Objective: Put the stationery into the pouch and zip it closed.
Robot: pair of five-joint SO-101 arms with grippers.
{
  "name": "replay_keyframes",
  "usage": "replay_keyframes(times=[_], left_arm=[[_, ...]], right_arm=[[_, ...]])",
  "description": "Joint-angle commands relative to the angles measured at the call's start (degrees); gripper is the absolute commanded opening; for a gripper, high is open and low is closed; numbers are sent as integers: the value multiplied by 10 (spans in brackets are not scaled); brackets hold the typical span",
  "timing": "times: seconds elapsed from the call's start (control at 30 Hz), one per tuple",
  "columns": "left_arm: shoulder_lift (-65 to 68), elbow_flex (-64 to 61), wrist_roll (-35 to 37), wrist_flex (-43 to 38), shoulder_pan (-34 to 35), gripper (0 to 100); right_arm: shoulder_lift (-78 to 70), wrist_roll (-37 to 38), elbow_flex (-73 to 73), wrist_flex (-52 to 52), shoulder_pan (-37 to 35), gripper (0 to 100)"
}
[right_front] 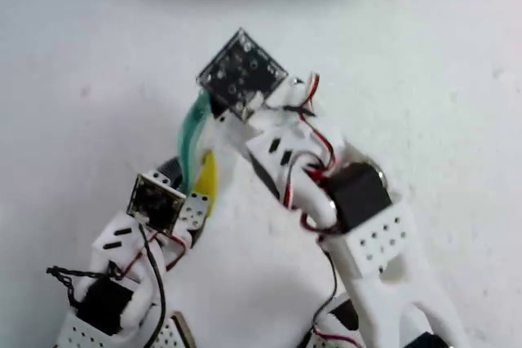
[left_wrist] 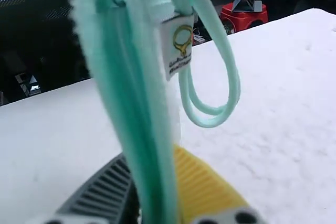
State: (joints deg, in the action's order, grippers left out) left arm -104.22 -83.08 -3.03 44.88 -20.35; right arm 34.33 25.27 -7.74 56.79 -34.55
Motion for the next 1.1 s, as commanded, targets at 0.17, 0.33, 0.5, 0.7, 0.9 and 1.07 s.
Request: replay_keyframes(times=[0.17,0.33,0.5,0.7,0.9,1.07], left_arm=[[-7,32,-9,-3,-5,20],[-7,31,-9,-3,-5,20],[-7,31,-13,-1,-7,20],[-7,31,-89,-2,-8,20],[-7,43,-64,1,-7,52],[-7,111,75,76,17,265]], right_arm=[[-65,-2,33,-11,84,16],[-112,-1,33,-40,123,16],[-138,-2,33,-73,148,16],[-109,-6,33,-64,125,16],[-13,-3,30,32,30,16],[42,-5,30,77,-7,16]])
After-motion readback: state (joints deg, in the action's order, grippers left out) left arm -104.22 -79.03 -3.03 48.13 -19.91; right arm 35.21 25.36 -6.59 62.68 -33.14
